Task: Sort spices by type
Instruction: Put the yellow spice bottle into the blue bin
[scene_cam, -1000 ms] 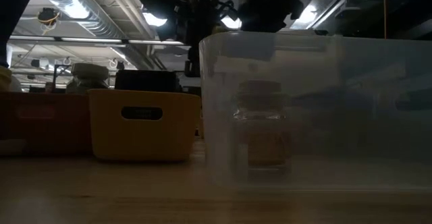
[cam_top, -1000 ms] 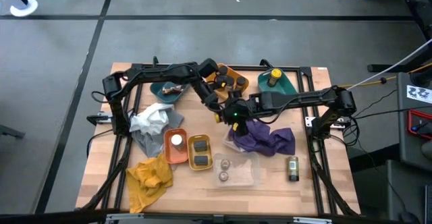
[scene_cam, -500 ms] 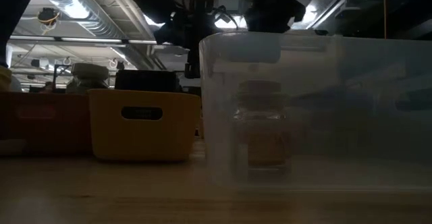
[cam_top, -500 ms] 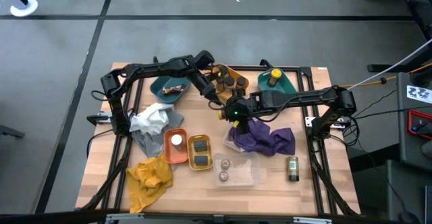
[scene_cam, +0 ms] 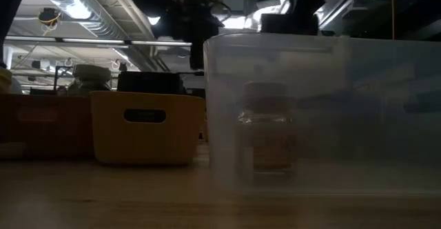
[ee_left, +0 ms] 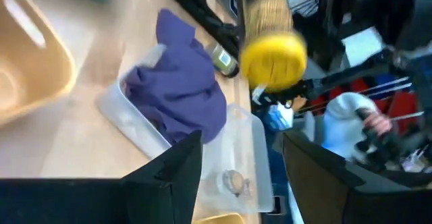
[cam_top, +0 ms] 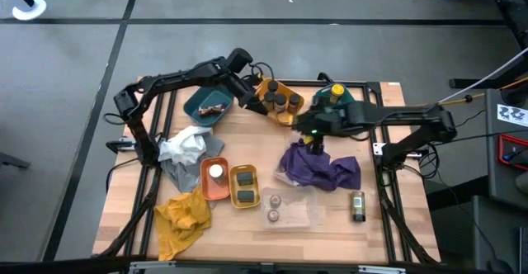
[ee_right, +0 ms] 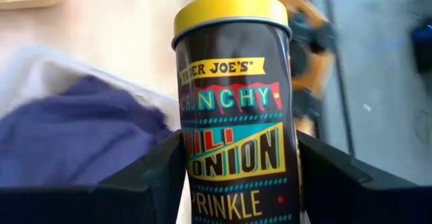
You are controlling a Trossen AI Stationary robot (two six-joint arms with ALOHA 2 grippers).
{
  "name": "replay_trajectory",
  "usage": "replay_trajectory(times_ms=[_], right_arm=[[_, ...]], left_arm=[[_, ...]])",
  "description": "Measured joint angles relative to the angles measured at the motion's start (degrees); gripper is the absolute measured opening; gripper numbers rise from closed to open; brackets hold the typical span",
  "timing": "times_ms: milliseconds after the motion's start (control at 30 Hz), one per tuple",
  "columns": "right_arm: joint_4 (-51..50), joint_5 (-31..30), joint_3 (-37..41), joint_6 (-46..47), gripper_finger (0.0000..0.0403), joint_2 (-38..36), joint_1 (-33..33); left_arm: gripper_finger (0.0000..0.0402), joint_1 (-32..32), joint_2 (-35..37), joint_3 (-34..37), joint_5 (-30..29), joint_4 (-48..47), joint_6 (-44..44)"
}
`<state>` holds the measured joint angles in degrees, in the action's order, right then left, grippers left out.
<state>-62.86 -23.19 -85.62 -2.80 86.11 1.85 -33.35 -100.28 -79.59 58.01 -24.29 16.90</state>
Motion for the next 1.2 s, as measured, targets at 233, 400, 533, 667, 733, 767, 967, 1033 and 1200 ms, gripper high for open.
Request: replay_trajectory(times_ms=[233,400,533,667,733,767,967,1033,1200], right_arm=[[-5.66,-13.9,1.96,10.79,0.0227,-11.31,0.0],[-2.06,-24.63,12.62,21.44,0.0229,-21.94,0.0],[7.09,-30.82,24.28,28.94,0.0228,-30.65,0.0],[22.56,-32.68,36.01,28.71,0.0229,-37.02,0.0],[29.25,-32.54,41.2,27.93,0.023,-39.04,0.0],[32.03,-32.26,43.41,27.84,0.0231,-39.65,0.0],[49.24,-27.48,54.35,23.76,0.0232,-40.03,0.02],[55.18,-25.52,56.73,21.88,0.0232,-39.67,0.01],[66.33,-21.98,59.7,17.35,0.0233,-39.64,0.02]], left_arm=[[0.0187,-0.15,1.8,0.0,-4.03,0.19,-5.5],[0.0187,1.1,1.78,0.04,-6.74,0.16,-9.61],[0.0187,2.58,1.76,0.13,-11.24,3.21,-13.81],[0.0187,5.74,1.4,0.13,-23.22,11.37,-14.61],[0.0187,7.66,1.05,0.15,-31.27,16.14,-14.76],[0.0187,8.69,0.67,0.14,-36.04,19.52,-15.13],[0.0187,12.97,-3.01,0.15,-54.88,36.03,-15.9],[0.0187,13.71,-4.7,0.15,-55.45,40.75,-15.76],[0.0187,14.71,-9.74,0.13,-56.27,45.38,-11.85]])
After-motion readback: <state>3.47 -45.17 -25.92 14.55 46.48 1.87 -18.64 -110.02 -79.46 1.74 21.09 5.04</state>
